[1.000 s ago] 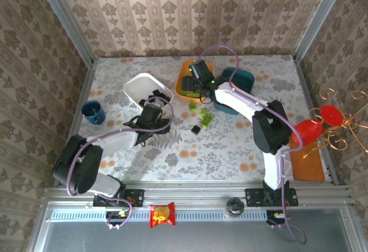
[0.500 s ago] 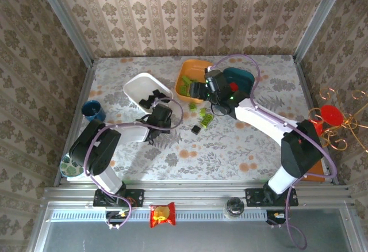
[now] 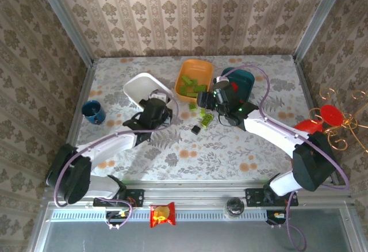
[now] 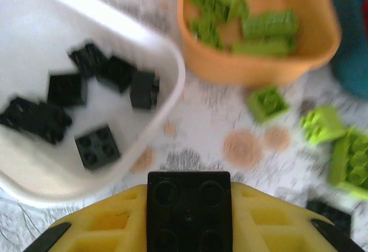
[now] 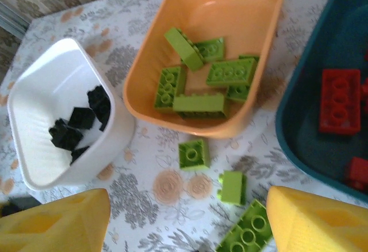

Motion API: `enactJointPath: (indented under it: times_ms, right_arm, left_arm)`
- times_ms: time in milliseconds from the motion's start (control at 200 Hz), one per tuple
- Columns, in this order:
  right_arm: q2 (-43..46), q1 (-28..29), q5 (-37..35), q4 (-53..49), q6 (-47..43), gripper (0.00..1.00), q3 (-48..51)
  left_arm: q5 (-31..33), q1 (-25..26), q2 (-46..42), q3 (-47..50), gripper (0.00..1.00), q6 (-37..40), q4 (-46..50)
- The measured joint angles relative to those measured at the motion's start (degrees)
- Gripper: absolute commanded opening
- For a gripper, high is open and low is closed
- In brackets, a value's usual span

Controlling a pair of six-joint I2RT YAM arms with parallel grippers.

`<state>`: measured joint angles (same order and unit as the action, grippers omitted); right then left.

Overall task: Sort the legos into containers by color
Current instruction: Place the lego in the container, then pick up the lego from the center of the table.

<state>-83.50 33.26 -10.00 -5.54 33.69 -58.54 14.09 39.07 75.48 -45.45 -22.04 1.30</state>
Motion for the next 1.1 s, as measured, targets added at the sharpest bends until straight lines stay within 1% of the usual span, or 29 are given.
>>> enactJointPath:
  times_ms: [90, 165, 230, 370, 410, 450, 515, 580, 640, 705, 755, 825, 905, 1000, 1100]
  right_arm:
    - [1.38, 0.02, -0.02, 0.00, 0.87, 0.73, 2.38]
    - [2.05, 0.33, -0.09, -0.31, 1.40, 0.73, 3.89]
    - [2.16, 1.14, -0.20, -1.03, 2.12, 0.73, 4.79]
    - [2.12, 4.70, -1.11, -4.31, 3.45, 0.75, 5.60]
    - [2.12, 5.92, -1.77, -5.38, 4.20, 0.75, 5.70]
    - [2.03, 7.08, -2.38, -6.19, 4.98, 0.75, 5.84]
    - [1.66, 8.66, -3.32, -7.04, 6.67, 0.76, 6.40]
    - [0.70, 9.94, -3.93, -7.76, 8.66, 0.76, 6.95]
    - [-0.74, 11.10, -4.92, -8.41, 10.62, 0.76, 7.08]
    - [-2.89, 12.22, -6.01, -8.68, 13.16, 0.77, 7.08]
    - [-4.57, 12.94, -6.67, -9.11, 14.99, 0.77, 7.04]
    - [-6.91, 13.55, -7.67, -9.81, 17.42, 0.77, 6.62]
    - [-9.31, 13.79, -8.20, -9.94, 19.61, 0.77, 5.88]
    - [-11.61, 13.77, -8.63, -9.84, 21.59, 0.77, 4.76]
    - [-13.81, 13.77, -8.72, -9.55, 22.51, 0.77, 3.19]
  left_arm:
    - [-0.55, -3.10, 0.07, -4.66, 0.25, 0.02, -0.07]
    - [-0.55, -6.69, 2.19, -8.31, 0.25, 0.02, -0.63]
    - [-0.55, -9.73, 6.45, -11.91, 0.25, 0.02, -1.27]
    - [-0.92, -14.86, 18.88, -19.78, 0.27, 0.00, -1.40]
    - [-1.27, -16.31, 22.08, -21.38, 0.30, -0.04, -1.25]
    - [-1.68, -17.51, 24.52, -22.56, 0.36, -0.24, -0.83]
    - [-2.58, -19.28, 27.58, -24.20, 0.49, -0.76, 0.24]
    - [-3.89, -20.65, 29.29, -25.42, 0.65, -1.33, 1.03]
    - [-4.70, -21.55, 29.53, -25.88, 0.74, -2.23, 1.49]
    - [-5.66, -21.70, 28.68, -25.97, 0.83, -2.89, 1.77]
    - [-6.51, -21.44, 27.17, -25.79, 0.87, -3.39, 1.88]
    - [-7.48, -20.68, 23.41, -24.33, 0.90, -3.85, 1.44]
    - [-8.17, -19.19, 16.22, -20.44, 0.93, -4.44, -0.15]
    - [-8.20, -15.74, 5.81, -13.77, 1.00, -5.22, -2.89]
    - [-7.02, -10.10, -3.56, -6.51, 1.00, -5.38, -4.81]
